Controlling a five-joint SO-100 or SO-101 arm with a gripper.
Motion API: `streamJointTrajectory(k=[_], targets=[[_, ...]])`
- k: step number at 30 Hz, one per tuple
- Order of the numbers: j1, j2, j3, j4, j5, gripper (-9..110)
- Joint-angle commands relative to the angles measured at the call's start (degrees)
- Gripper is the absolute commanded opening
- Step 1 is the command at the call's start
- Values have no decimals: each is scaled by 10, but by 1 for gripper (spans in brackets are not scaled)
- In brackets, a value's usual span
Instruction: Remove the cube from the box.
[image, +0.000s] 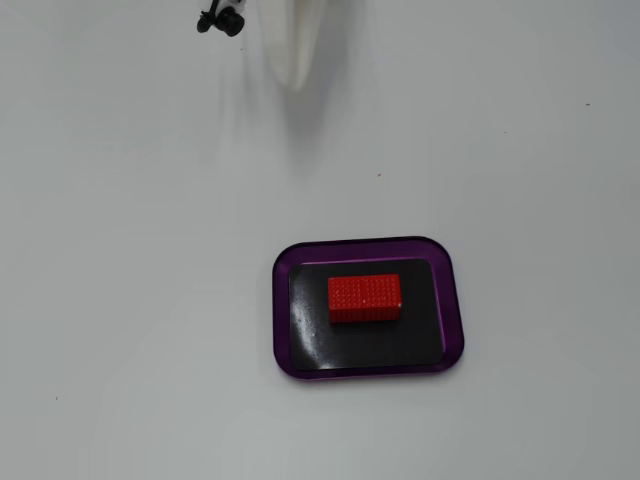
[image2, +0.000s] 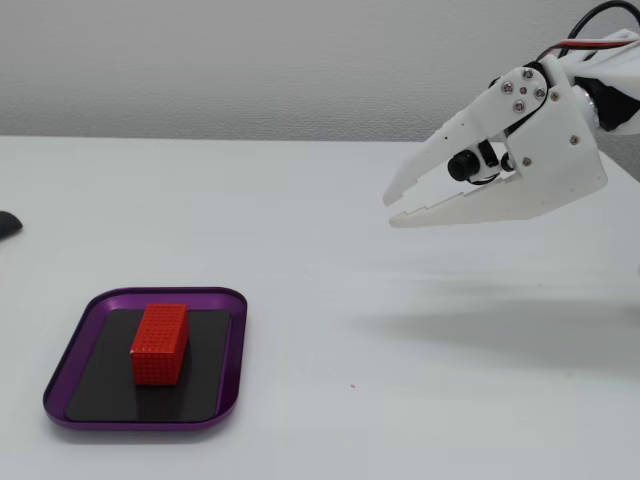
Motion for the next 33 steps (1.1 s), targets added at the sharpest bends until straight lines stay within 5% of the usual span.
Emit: streamJointTrajectory(k=[1,20,33], targets=[[-6,11,13,-75,-5,0],[-8,-19,-90,-67,-63,0],[-13,-519,-433,-47,-83,0]])
